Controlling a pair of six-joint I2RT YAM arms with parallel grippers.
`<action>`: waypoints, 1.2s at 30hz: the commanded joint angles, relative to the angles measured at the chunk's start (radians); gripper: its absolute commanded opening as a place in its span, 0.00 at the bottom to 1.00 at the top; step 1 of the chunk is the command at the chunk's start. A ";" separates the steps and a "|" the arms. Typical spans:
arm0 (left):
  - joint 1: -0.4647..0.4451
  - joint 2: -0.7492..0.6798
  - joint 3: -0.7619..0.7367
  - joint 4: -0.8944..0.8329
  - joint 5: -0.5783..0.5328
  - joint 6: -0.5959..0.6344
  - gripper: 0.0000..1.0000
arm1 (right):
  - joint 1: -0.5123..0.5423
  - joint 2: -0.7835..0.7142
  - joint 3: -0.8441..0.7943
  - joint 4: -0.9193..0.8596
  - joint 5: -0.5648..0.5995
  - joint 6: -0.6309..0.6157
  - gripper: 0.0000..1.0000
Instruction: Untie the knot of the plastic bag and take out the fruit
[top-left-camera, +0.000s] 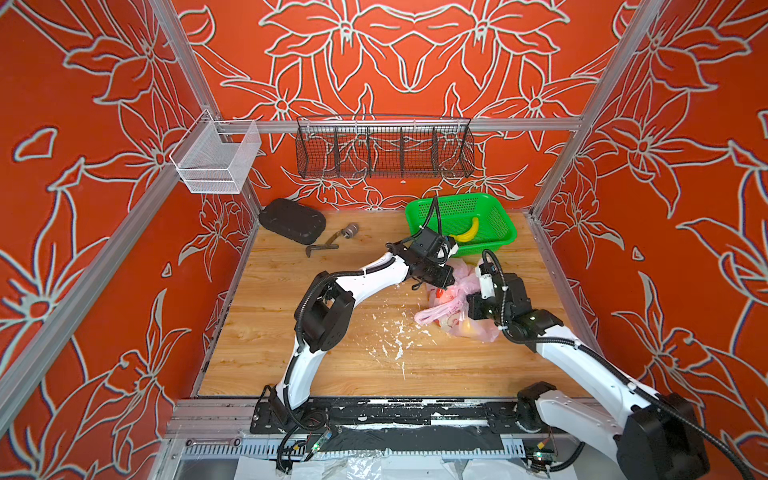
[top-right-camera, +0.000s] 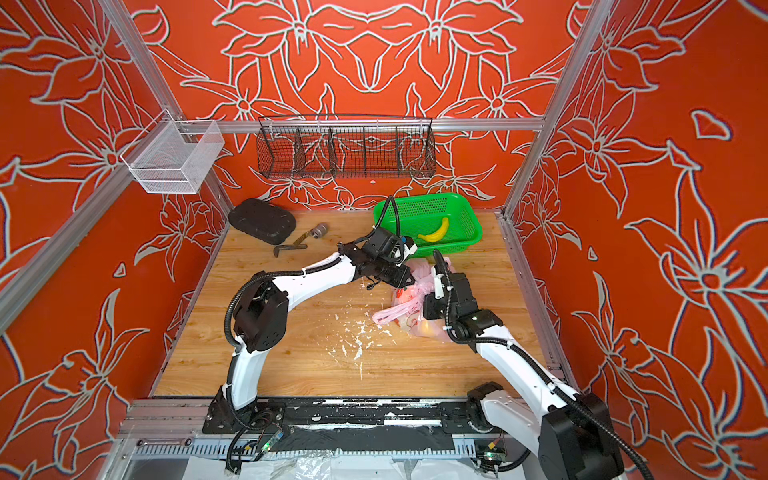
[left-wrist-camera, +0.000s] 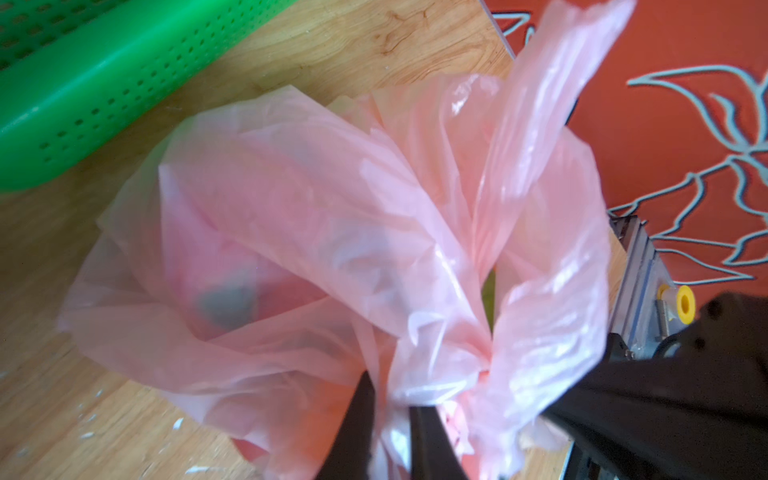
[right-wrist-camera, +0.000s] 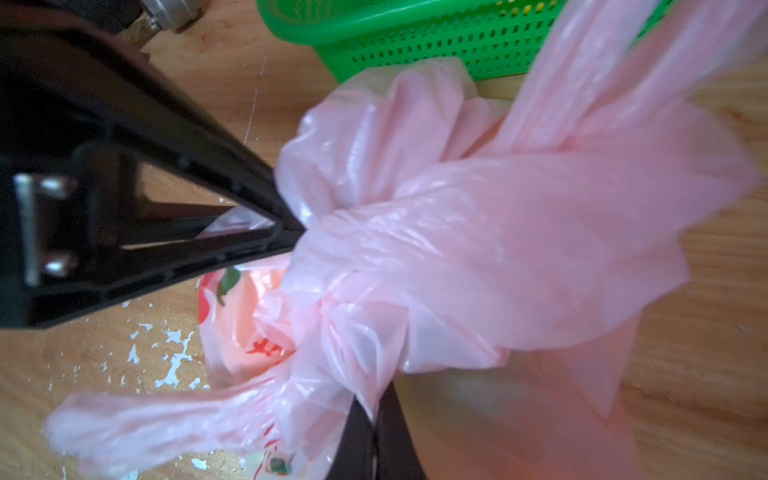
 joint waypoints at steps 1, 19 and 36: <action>0.014 -0.080 -0.028 -0.064 -0.083 0.003 0.12 | -0.056 -0.028 -0.031 -0.045 0.037 0.059 0.00; 0.063 -0.232 -0.184 0.034 -0.002 -0.058 0.41 | -0.094 -0.172 0.042 -0.148 -0.173 0.042 0.50; -0.007 0.010 0.169 -0.205 -0.157 0.061 0.68 | -0.048 -0.011 0.220 -0.214 -0.194 0.141 0.73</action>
